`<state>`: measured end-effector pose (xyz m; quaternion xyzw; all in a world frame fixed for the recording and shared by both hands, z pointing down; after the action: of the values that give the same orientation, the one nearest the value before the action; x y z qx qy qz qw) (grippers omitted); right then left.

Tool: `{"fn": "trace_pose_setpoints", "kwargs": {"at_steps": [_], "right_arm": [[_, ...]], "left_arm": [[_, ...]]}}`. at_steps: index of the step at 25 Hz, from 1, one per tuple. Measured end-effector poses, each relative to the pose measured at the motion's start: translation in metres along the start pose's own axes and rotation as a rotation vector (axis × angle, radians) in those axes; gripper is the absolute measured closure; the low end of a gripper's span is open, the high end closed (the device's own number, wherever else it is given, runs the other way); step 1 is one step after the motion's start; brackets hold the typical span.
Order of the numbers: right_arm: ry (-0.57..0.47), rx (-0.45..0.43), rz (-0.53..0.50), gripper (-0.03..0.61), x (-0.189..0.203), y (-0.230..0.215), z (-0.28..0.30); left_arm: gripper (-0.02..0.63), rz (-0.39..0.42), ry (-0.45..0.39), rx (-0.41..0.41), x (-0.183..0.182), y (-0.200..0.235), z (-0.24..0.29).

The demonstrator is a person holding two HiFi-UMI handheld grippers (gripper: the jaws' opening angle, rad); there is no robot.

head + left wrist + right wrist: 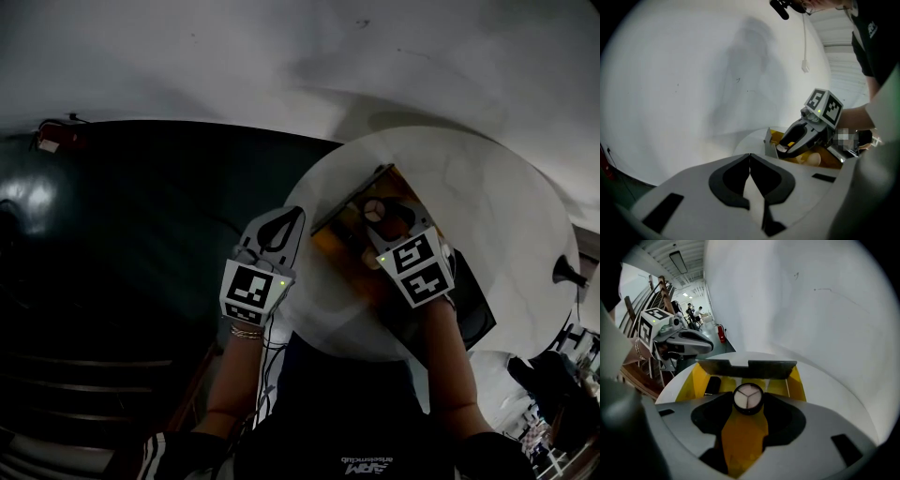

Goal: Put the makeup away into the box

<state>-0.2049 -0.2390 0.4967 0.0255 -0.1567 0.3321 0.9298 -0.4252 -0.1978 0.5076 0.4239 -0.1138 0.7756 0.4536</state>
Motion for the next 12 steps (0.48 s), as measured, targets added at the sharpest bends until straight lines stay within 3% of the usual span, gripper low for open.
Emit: {"fn": "trace_pose_setpoints", "kwargs": {"at_steps": [12], "right_arm": [[0.001, 0.049, 0.053, 0.353, -0.004, 0.001, 0.001]], "left_arm": [[0.597, -0.013, 0.023, -0.035, 0.011, 0.002, -0.01]]}}
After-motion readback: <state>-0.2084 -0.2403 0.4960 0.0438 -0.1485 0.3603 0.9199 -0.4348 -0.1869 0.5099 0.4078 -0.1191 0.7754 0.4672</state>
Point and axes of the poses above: the fingertips, and each gripper's own axes: z forward along the fingers, y to its left, x out of its underside, the point moved 10 cm from there along -z, backward along the fingers, and after that the axes turned 11 degrees about y, right-handed, at the moved point
